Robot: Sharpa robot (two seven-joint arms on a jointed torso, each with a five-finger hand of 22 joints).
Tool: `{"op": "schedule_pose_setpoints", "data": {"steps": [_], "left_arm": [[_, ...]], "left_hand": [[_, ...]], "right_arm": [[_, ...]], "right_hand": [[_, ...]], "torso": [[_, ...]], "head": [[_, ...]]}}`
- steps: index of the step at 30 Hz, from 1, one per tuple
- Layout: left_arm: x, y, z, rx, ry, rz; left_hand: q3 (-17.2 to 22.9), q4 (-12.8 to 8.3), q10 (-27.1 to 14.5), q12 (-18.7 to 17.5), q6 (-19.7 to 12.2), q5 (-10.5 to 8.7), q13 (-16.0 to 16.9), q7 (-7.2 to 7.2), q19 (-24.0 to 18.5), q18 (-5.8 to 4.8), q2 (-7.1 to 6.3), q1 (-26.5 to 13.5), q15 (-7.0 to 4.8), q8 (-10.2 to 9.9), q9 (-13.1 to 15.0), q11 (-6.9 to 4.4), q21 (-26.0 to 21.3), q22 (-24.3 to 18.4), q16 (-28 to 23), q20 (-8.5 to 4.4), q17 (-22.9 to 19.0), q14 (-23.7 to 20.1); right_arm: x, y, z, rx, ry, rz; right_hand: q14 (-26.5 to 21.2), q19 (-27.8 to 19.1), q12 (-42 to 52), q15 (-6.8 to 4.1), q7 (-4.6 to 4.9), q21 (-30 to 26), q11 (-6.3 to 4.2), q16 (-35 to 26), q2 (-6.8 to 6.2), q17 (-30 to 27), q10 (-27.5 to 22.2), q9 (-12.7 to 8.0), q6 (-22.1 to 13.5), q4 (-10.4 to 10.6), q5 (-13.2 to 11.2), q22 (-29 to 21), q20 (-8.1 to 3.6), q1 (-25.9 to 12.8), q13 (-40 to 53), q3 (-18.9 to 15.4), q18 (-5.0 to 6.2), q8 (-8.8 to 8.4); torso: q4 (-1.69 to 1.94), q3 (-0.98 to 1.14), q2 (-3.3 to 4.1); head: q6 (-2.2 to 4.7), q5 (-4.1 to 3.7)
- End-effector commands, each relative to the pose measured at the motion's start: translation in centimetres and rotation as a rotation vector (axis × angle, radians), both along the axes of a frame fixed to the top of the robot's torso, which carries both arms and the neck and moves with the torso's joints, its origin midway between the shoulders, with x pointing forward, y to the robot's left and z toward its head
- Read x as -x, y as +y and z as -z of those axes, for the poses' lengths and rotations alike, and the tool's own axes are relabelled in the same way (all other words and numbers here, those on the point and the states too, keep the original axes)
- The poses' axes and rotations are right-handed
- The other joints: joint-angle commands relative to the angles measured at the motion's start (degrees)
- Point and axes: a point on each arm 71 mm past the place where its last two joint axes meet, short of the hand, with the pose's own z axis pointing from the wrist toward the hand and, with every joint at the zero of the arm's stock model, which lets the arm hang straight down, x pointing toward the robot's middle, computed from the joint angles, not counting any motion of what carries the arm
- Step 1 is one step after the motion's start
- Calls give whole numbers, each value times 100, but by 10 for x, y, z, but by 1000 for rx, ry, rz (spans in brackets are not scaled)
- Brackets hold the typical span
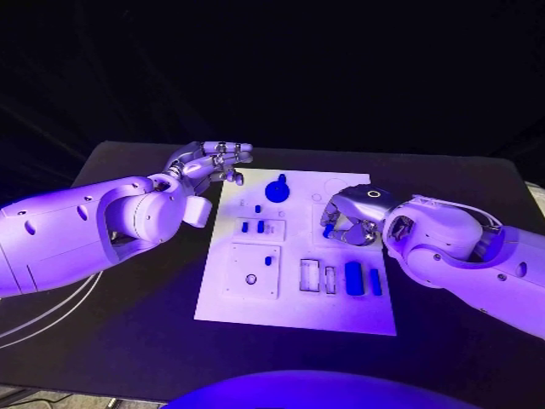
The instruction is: Assemble the parts on the task board
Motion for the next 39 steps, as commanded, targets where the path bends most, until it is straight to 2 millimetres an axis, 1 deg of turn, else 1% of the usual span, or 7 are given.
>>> {"op": "schedule_pose_setpoints", "data": {"steps": [1,15,22,26,31,35,39], "left_arm": [[1,-3,-1,8,-8,23],[0,-3,-1,8,-6,24],[0,-3,0,8,-5,25],[0,-3,0,7,-4,24],[0,-3,0,7,-4,24],[0,-3,0,7,-5,23],[0,-3,0,8,-6,23]], "left_hand": [[-19,5,-38,37,-37,12,5,-4,25,16,36,4,-3,26,-8,0,-18,-5,-33,26,-5,-29],[-19,5,-38,37,-37,12,5,-4,25,16,36,4,-3,26,-8,0,-18,-5,-33,26,-5,-29],[-19,5,-38,37,-37,12,5,-4,25,16,36,4,-3,26,-8,0,-18,-5,-33,26,-5,-29],[-19,5,-38,37,-37,12,5,-4,25,16,36,4,-3,26,-8,0,-18,-5,-33,26,-5,-29],[-19,5,-38,37,-37,12,5,-4,25,16,36,4,-3,26,-8,0,-18,-5,-33,26,-5,-29],[-19,5,-38,37,-37,12,5,-4,25,16,36,4,-3,26,-8,0,-18,-5,-33,26,-5,-29],[-19,5,-38,37,-37,12,5,-4,25,16,36,4,-3,26,-8,0,-18,-5,-33,26,-5,-29]], "right_arm": [[0,1,3,32,6,-3],[-1,2,3,25,-10,1],[4,2,-7,-64,-59,8],[6,-2,-15,-105,-59,22],[10,-3,-26,-144,-48,25],[18,4,-34,-185,-31,7],[29,21,-39,-224,-9,-41]], "right_hand": [[253,35,33,-10,-7,8,-22,-1,74,17,113,16,87,-3,-26,20,-16,-11,5,59,98,34],[258,54,-44,-27,-27,22,-53,20,112,35,357,56,297,-5,-48,43,-36,-15,4,198,93,68],[277,92,-81,-65,-49,80,-99,85,230,106,587,109,473,-51,-182,123,-67,58,21,337,80,128],[279,97,-103,-68,-46,86,-103,94,239,116,612,117,485,-77,-182,130,-73,81,21,369,79,128],[280,99,-120,-69,-41,88,-103,98,235,119,623,121,489,-98,-179,134,-76,96,20,387,78,126],[281,100,-129,-69,-36,88,-101,102,231,124,629,123,491,-107,-176,133,-77,101,20,395,78,125],[280,100,-137,-68,-32,87,-98,100,226,121,631,125,491,-113,-172,130,-77,101,19,399,78,123]], "torso": [[-5,0,-1],[-6,3,-5],[-4,2,-7],[-5,-6,-12],[-7,-6,-11],[-8,-4,-6],[-4,-5,-7]], "head": [[-10,5],[-37,-7],[-34,-22],[-28,-39],[-17,-38],[-13,-29],[-14,3]]}}
